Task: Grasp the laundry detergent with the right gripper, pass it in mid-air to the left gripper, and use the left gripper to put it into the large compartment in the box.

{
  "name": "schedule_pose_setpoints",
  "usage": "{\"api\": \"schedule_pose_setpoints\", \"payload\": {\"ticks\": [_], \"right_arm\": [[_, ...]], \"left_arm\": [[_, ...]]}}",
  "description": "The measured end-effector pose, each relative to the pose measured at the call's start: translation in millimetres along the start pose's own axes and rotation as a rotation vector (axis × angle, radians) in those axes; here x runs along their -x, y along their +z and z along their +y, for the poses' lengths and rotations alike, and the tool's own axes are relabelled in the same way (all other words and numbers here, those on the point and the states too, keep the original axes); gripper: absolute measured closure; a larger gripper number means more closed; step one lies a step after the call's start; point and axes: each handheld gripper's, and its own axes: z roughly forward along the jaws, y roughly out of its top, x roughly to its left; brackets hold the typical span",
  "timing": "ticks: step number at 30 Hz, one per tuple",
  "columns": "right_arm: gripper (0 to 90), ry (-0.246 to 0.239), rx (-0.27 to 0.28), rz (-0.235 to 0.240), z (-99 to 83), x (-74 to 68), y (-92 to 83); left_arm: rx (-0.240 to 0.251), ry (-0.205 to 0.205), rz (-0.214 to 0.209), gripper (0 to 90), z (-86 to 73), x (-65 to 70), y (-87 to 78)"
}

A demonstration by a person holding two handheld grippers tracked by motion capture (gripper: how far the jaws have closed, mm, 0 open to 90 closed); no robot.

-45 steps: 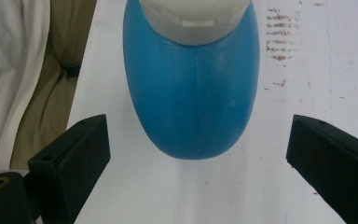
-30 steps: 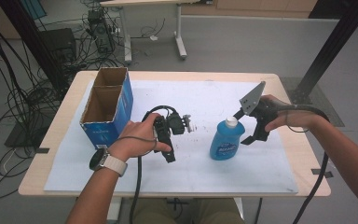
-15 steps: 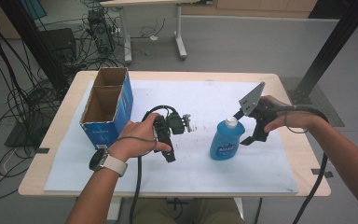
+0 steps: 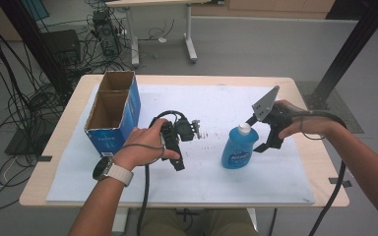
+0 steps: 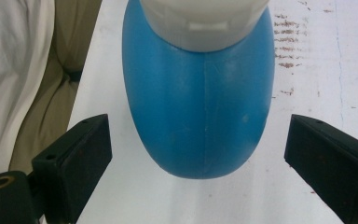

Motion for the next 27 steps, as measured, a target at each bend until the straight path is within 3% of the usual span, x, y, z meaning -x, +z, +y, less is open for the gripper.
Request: {"api": "schedule_pose_setpoints", "payload": {"ticks": [27], "right_arm": [[7.3,0.002,0.001,-0.005,0.3,-0.9,-1.7]], "left_arm": [[0.009,-0.006,0.000,12.1,-0.2,0.6,-0.9]]}}
